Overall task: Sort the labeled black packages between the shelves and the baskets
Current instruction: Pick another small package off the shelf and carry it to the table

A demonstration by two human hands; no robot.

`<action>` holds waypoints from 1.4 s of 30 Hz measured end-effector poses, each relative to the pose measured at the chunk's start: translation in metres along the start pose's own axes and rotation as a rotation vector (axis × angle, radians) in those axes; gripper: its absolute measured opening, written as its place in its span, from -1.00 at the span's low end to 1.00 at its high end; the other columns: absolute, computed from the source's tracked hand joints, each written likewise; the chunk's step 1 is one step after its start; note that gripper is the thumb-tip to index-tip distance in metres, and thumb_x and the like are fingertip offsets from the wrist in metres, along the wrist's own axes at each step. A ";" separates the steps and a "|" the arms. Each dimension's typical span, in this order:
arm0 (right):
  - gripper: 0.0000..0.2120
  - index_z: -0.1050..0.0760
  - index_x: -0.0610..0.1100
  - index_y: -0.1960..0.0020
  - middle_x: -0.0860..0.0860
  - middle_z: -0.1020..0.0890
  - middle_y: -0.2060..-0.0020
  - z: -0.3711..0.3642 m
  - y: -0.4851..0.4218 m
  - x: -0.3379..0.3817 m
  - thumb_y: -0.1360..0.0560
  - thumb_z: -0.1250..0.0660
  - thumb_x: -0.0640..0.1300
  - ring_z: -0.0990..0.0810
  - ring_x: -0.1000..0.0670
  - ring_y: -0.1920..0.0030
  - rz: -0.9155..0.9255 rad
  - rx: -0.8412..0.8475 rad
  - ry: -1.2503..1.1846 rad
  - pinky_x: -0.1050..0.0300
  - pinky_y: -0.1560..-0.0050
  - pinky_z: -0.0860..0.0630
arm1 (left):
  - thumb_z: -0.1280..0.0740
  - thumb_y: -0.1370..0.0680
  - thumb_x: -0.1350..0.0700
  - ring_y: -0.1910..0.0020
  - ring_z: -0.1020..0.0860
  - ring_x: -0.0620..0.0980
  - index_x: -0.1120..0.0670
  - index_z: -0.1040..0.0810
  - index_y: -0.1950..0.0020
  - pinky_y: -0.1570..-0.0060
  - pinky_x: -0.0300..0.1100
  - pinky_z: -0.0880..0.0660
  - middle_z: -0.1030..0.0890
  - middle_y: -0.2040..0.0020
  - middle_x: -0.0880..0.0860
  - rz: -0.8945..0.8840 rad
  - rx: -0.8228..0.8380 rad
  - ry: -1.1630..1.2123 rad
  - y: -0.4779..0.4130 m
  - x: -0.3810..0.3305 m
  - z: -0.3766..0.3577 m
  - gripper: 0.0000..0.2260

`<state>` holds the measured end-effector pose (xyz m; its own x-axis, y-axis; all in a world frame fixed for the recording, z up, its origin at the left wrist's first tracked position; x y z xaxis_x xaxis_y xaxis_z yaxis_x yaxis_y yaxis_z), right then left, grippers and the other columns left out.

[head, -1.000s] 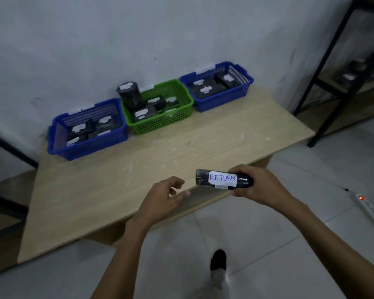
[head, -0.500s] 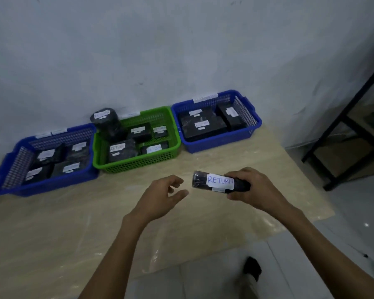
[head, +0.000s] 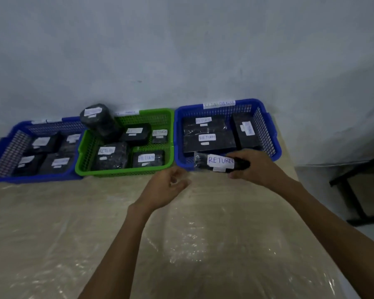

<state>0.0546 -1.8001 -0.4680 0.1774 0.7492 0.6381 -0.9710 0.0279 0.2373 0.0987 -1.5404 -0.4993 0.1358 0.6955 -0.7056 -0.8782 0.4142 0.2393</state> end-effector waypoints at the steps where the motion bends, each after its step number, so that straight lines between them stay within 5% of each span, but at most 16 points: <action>1: -0.40 -0.49 -0.03 -0.30 -0.02 -0.57 -0.15 0.001 -0.009 -0.002 -0.30 -0.56 -0.11 -0.52 0.03 -0.14 -0.004 -0.002 0.006 0.30 -0.06 -0.31 | -0.40 -0.50 -0.06 -0.04 -0.57 -0.08 0.02 -0.55 -0.17 0.05 -0.24 -0.43 -0.60 -0.08 -0.08 -0.016 -0.011 -0.019 -0.009 0.002 0.000 -0.71; 4: -0.41 -0.48 -0.04 -0.31 -0.03 -0.56 -0.15 0.004 -0.043 -0.009 -0.32 -0.55 -0.12 -0.48 0.07 -0.10 -0.023 0.028 -0.007 0.36 -0.02 -0.29 | -0.42 -0.46 -0.07 -0.17 -0.49 0.02 0.08 -0.53 -0.25 -0.09 -0.22 -0.35 -0.55 -0.15 0.03 -0.096 -0.140 -0.106 -0.037 0.007 -0.001 -0.58; 7: -0.40 -0.45 0.03 -0.34 -0.03 -0.55 -0.20 0.003 -0.079 -0.014 -0.33 -0.53 -0.01 -0.49 -0.04 -0.20 -0.043 0.050 0.112 0.12 -0.22 -0.38 | -0.34 -0.36 -0.26 -0.38 -0.32 0.08 0.08 -0.40 -0.40 -0.32 -0.10 -0.24 -0.41 -0.38 0.09 -0.124 -0.250 -0.252 -0.067 0.016 -0.004 -0.30; 10: -0.39 -0.42 0.11 -0.35 -0.01 -0.54 -0.26 -0.010 -0.110 -0.018 -0.33 -0.50 0.10 -0.48 -0.07 -0.26 -0.066 0.085 0.270 -0.08 -0.33 -0.33 | -0.23 -0.31 -0.43 -0.56 0.07 0.04 0.04 -0.12 -0.55 -0.49 0.06 0.08 -0.04 -0.58 0.06 -0.110 -0.187 -0.380 -0.088 0.030 -0.014 -0.06; 14: -0.41 -0.41 0.14 -0.35 0.02 -0.52 -0.28 -0.038 -0.132 -0.024 -0.35 -0.46 0.15 -0.43 -0.06 -0.29 -0.056 0.157 0.414 0.02 -0.28 -0.21 | -0.26 -0.33 -0.46 -0.53 0.33 -0.01 0.05 0.14 -0.58 -0.46 0.07 0.32 0.25 -0.57 0.04 -0.135 -0.084 -0.433 -0.104 0.047 -0.030 0.05; 19: -0.41 -0.42 0.09 -0.34 -0.04 -0.56 -0.23 -0.062 -0.141 -0.028 -0.35 -0.48 0.09 -0.43 -0.13 -0.27 -0.101 0.175 0.443 0.04 -0.30 -0.28 | -0.22 -0.38 -0.45 -0.53 0.33 0.00 0.12 0.19 -0.57 -0.48 0.04 0.26 0.28 -0.56 0.05 -0.125 -0.059 -0.442 -0.107 0.059 -0.039 0.04; 23: -0.48 -0.50 -0.05 -0.25 -0.05 -0.57 -0.20 -0.068 -0.145 -0.033 -0.32 -0.54 -0.13 -0.52 -0.03 -0.18 -0.198 0.247 0.102 0.22 -0.14 -0.41 | -0.15 -0.37 -0.44 -0.54 0.28 0.03 0.15 0.18 -0.57 -0.49 0.04 0.19 0.23 -0.58 0.08 -0.135 -0.055 -0.470 -0.108 0.060 -0.041 0.02; 27: -0.64 -0.58 -0.07 -0.18 -0.04 -0.58 -0.18 -0.073 -0.146 -0.034 -0.40 -0.48 -0.16 -0.53 0.02 -0.15 -0.206 0.251 0.047 0.33 -0.09 -0.35 | -0.11 -0.36 -0.45 -0.55 0.27 0.05 0.16 0.16 -0.57 -0.49 0.03 0.19 0.23 -0.58 0.08 -0.128 -0.044 -0.490 -0.108 0.059 -0.040 0.03; 42: -0.71 -0.57 -0.05 -0.18 -0.02 -0.61 -0.15 -0.078 -0.141 -0.036 -0.47 -0.39 -0.20 -0.55 0.01 -0.14 -0.174 0.152 0.033 0.30 -0.10 -0.37 | -0.11 -0.38 -0.46 -0.55 0.27 0.06 0.11 0.22 -0.56 -0.46 0.02 0.16 0.24 -0.58 0.07 -0.139 -0.061 -0.503 -0.108 0.061 -0.040 0.00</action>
<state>0.1726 -1.7791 -0.5815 0.3324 0.7632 0.5540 -0.8904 0.0603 0.4512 0.1833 -1.5663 -0.5949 0.4434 0.8383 -0.3172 -0.8592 0.4983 0.1159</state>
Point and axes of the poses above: each hand's wrist, its own y-axis away from the middle knuckle, its own z-axis out of the back of the hand, x = y × z, the point moved 1 cm from there along -y, towards the middle knuckle
